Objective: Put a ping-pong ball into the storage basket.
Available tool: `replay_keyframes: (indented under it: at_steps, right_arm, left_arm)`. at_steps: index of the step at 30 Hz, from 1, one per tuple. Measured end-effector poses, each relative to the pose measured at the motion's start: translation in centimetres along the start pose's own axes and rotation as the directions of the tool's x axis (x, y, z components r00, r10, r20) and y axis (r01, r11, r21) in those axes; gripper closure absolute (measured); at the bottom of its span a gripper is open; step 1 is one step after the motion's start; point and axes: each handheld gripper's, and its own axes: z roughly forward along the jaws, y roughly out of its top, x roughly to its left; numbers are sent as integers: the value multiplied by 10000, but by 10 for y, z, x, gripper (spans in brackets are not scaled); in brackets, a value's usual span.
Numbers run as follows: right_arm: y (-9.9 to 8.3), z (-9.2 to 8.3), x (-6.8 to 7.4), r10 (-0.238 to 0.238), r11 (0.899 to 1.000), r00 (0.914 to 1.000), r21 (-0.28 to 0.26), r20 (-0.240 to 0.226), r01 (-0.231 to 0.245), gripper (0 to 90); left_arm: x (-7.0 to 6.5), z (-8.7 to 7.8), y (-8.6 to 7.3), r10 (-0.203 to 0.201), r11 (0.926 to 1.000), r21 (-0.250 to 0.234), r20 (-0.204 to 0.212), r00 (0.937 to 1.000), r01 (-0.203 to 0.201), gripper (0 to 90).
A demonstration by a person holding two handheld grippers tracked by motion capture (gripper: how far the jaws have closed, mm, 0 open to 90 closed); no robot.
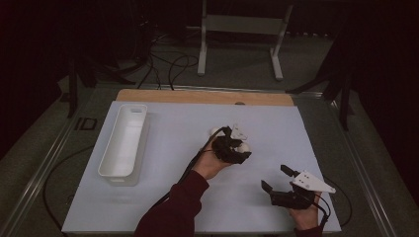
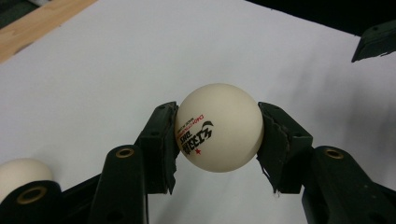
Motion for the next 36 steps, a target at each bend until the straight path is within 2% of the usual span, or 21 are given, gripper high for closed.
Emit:
replay_keyframes:
  at_steps: [19,25,28,36]
  right_arm:
    - [0,0,-1,-18,10000,10000,-29,10,18,85]
    - [0,1,-1,-9,10000,10000,-42,3,9,85]
    - [1,2,-2,-40,10000,10000,-56,21,40,85]
    - [1,3,-3,26,9999,10000,-116,48,-25,85]
  left_arm:
    - [16,-29,-6,-133,9994,-322,-268,9996,124,509]
    - [20,-40,-9,-193,9983,-564,-410,9990,170,509]
    - [23,-51,-11,-204,9968,-780,-552,9983,161,509]
    - [27,-66,-17,-200,9960,-880,-744,9970,134,509]
